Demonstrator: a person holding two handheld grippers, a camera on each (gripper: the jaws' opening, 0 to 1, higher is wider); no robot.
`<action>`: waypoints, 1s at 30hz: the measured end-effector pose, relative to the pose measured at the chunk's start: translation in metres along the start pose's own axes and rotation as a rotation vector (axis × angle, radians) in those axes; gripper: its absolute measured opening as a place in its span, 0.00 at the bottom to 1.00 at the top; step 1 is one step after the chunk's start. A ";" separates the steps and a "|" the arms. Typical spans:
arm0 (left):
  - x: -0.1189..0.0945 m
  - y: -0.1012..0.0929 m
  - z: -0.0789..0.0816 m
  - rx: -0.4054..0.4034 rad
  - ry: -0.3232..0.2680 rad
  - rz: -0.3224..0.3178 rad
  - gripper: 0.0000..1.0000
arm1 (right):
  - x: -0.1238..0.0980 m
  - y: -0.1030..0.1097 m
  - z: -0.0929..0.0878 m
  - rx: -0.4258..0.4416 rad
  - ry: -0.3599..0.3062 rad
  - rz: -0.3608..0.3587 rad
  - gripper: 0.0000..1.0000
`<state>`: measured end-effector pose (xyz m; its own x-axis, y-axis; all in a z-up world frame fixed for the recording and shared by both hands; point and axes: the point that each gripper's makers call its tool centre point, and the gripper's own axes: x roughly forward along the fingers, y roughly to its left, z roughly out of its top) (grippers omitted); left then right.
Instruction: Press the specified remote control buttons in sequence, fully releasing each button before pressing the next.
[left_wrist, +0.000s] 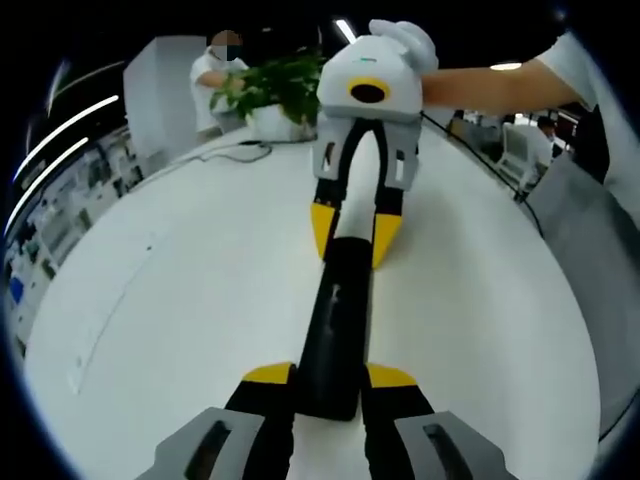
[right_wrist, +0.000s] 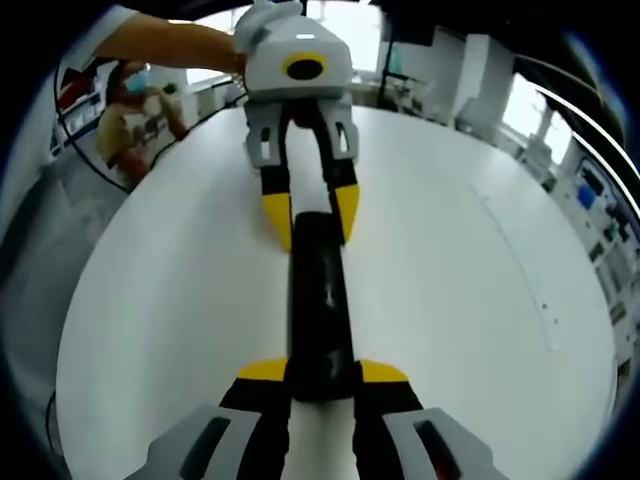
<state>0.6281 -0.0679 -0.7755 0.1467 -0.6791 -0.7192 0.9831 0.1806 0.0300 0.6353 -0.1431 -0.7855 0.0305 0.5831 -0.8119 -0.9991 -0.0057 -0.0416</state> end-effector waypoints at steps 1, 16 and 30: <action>0.000 0.001 -0.001 0.006 0.002 0.001 0.24 | 0.000 0.000 0.000 -0.006 0.002 -0.002 0.20; -0.024 -0.030 0.015 0.020 0.002 0.022 0.24 | -0.025 0.037 0.016 -0.010 0.005 -0.019 0.19; -0.054 -0.115 0.027 0.049 -0.010 0.043 0.24 | -0.051 0.120 0.034 -0.027 -0.006 -0.040 0.19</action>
<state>0.5099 -0.0708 -0.7211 0.1900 -0.6784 -0.7097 0.9800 0.1746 0.0954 0.5132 -0.1463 -0.7290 0.0698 0.5882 -0.8057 -0.9960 -0.0045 -0.0895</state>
